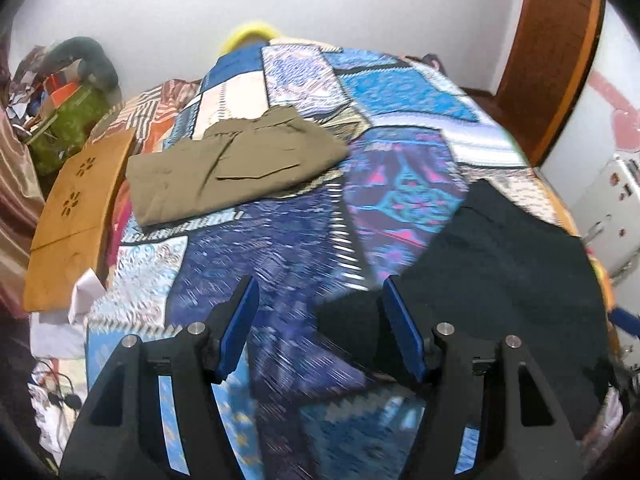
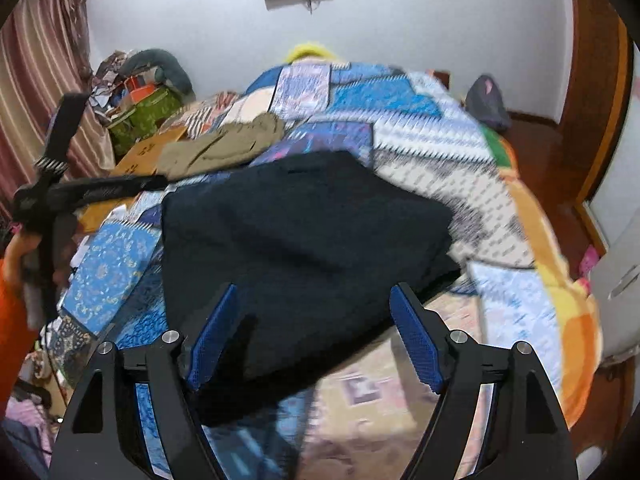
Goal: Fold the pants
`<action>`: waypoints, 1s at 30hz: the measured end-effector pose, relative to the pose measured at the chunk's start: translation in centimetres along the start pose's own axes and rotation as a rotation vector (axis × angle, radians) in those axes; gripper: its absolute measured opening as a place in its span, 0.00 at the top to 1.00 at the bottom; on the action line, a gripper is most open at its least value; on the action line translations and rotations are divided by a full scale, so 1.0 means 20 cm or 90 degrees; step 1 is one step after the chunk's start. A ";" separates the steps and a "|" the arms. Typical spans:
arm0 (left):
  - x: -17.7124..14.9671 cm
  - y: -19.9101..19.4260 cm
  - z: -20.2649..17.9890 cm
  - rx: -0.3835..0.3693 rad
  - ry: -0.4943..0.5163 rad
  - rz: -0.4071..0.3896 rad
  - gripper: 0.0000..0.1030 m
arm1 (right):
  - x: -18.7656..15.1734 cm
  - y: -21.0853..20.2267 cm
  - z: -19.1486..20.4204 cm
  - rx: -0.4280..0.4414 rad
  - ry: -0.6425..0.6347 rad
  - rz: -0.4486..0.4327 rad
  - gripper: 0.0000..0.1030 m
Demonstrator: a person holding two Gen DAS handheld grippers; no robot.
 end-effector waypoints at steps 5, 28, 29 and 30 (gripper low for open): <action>-0.10 0.24 0.06 0.017 0.023 0.066 0.38 | -0.07 0.07 0.03 -0.026 -0.038 0.013 0.18; -0.41 -0.05 -0.28 -0.001 0.019 0.071 0.56 | 0.17 0.37 -0.50 -0.096 -0.138 0.059 0.25; -0.39 -0.07 -0.28 0.007 0.011 0.067 0.56 | 0.18 0.37 -0.51 -0.098 -0.137 0.060 0.34; -0.37 -0.08 -0.28 0.009 0.006 0.064 0.56 | 0.20 0.36 -0.52 -0.101 -0.136 0.058 0.37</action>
Point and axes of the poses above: each gripper's, at about its wrist camera, not at the fingertips, and y roughly the way its jaws point, z to its left, x to its top, the point moved 10 cm from there along y, roughly the way its jaws point, and after that the axes turned 8 degrees about -z, right-handed, at the moved point
